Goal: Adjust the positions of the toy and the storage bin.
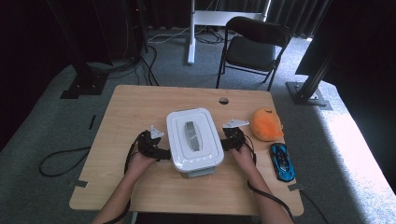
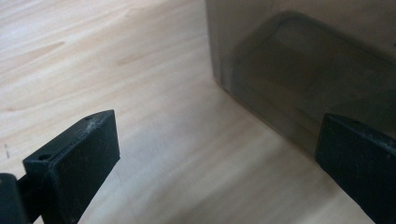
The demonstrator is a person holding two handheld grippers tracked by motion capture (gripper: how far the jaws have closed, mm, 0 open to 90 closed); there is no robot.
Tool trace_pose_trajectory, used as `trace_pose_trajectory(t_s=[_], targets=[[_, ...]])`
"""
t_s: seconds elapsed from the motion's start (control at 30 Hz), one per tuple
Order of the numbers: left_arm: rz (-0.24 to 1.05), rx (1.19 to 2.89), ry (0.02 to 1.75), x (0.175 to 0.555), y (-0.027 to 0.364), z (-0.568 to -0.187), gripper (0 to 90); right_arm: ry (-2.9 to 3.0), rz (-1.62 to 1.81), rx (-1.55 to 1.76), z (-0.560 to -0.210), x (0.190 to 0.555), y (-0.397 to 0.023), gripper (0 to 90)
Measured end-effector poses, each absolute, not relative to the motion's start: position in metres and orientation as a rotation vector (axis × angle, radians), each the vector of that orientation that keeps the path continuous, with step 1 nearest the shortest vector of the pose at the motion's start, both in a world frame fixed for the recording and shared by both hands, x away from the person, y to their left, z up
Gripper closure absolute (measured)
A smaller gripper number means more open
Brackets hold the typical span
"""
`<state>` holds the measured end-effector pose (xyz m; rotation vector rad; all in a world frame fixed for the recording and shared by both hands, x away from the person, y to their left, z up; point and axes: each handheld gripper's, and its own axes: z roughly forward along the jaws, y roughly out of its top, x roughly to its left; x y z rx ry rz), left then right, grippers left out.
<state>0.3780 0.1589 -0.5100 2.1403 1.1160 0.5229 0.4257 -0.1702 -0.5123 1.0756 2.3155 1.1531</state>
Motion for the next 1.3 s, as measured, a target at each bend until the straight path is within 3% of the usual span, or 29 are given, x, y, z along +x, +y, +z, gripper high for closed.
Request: trace_pose_trajectory(t_s=[1.2,1.3], targets=[[0.476,2.155,1.064,0.312,0.163,-0.519,0.4,2.384,1.259,0.946,-0.518,0.394,-0.168,24.9],[0.453,2.131,1.071,0.313,0.166,-0.522,0.4,2.378,1.243,0.943,-0.517,0.394,-0.170,20.5]])
